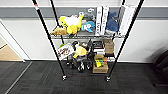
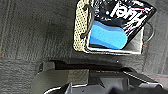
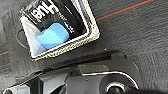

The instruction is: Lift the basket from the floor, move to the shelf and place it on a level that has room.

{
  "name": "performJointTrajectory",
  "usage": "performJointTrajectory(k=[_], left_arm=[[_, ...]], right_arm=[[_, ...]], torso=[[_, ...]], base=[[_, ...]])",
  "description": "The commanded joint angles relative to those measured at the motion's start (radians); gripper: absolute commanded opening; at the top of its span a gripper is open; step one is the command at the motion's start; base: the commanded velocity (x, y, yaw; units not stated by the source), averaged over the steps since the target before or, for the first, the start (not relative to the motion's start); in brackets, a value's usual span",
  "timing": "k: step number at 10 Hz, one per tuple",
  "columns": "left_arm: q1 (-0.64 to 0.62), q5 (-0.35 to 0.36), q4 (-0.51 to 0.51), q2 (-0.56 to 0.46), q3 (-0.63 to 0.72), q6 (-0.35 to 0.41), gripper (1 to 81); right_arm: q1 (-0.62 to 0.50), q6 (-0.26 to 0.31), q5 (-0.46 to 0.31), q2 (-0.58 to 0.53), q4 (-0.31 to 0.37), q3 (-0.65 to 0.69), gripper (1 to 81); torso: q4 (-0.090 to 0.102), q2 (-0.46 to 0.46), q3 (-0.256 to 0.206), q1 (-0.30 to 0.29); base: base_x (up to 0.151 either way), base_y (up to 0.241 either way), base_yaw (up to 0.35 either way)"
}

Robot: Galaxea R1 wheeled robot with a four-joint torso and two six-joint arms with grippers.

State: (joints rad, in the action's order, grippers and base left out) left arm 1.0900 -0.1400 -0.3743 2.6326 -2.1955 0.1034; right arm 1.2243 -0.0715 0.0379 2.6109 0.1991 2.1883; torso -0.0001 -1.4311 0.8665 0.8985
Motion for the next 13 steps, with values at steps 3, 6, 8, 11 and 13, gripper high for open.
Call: performJointTrajectory(k=[3,6,8,11,13], left_arm=[[-0.104,-0.076,-0.017,-0.012,0.007,-0.002,81.1],[-0.127,-0.115,-0.018,0.023,-0.035,-0.002,81.1],[-0.132,-0.128,-0.025,0.061,-0.098,-0.002,81.1],[-0.132,-0.145,-0.031,0.078,-0.113,-0.002,81.1],[-0.135,-0.145,-0.043,0.083,-0.113,-0.002,81.1]], right_arm=[[-0.107,-0.001,-0.084,-0.036,0.031,0.002,81.1],[-0.159,-0.001,-0.133,-0.032,0.034,0.031,81.1],[-0.200,-0.001,-0.171,-0.021,0.037,0.056,81.1],[-0.254,0.001,-0.240,0.042,0.034,0.154,81.1],[-0.263,0.002,-0.256,0.077,0.026,0.200,81.1]], torso=[[0.000,-0.152,0.012,0.097],[0.000,-0.253,0.013,0.160],[0.000,-0.321,0.013,0.203],[0.000,-0.422,0.013,0.266],[0.000,-0.492,0.013,0.310]], base=[[0.000,0.000,0.000],[0.000,0.000,0.000],[0.000,0.000,0.000],[0.000,0.000,0.000],[0.000,0.000,0.000]])
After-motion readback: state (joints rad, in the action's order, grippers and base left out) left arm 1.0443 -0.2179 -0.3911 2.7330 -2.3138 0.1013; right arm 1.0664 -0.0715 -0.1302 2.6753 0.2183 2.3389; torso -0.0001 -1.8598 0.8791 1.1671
